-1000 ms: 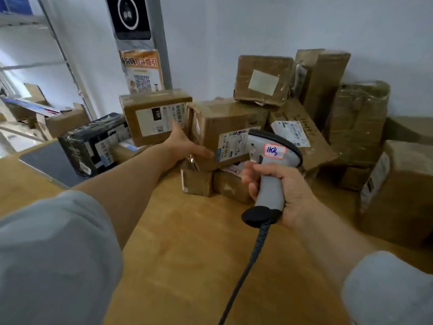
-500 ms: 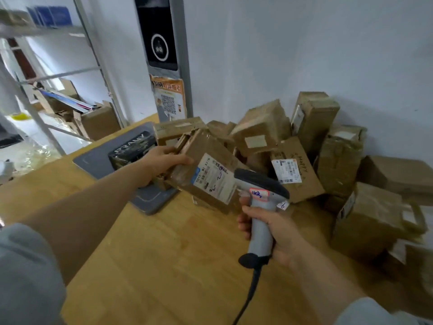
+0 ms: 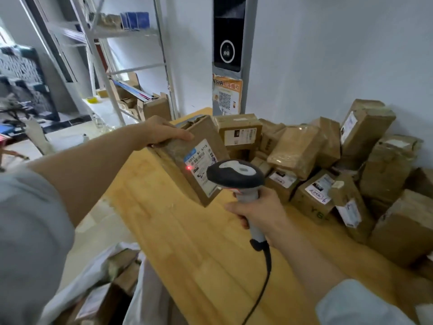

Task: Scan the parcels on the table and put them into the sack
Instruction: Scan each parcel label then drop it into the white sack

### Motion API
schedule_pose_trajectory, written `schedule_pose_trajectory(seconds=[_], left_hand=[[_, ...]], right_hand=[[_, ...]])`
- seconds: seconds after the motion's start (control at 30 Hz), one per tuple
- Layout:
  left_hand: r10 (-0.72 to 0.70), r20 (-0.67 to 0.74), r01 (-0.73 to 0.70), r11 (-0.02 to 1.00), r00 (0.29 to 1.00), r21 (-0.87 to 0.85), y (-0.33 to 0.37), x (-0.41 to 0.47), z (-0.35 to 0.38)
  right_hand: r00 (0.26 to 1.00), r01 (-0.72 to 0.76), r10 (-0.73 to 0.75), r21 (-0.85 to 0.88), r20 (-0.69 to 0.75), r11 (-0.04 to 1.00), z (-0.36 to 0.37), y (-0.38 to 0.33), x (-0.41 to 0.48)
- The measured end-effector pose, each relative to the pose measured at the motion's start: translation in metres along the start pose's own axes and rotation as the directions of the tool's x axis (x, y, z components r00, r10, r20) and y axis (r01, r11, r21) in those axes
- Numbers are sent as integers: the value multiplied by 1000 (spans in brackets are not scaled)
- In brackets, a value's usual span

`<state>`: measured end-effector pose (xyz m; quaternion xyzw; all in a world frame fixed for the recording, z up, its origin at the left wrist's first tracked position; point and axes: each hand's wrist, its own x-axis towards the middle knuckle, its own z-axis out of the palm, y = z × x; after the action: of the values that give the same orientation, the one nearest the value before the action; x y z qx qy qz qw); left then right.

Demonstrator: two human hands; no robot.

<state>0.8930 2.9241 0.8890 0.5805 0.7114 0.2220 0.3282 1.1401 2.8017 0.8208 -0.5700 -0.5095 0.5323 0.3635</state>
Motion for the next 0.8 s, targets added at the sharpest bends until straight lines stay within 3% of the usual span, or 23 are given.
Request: schedule_pose_trajectory(seconds=[0.2, 0.8], left_hand=[[-55, -31, 56, 998, 998, 30, -40, -12, -32], [-207, -130, 207, 978, 970, -12, -99, -32, -75]], right_hand=[[995, 78, -71, -119, 65, 990, 39, 2, -4], [958, 175, -124, -185, 257, 967, 90, -4, 3]])
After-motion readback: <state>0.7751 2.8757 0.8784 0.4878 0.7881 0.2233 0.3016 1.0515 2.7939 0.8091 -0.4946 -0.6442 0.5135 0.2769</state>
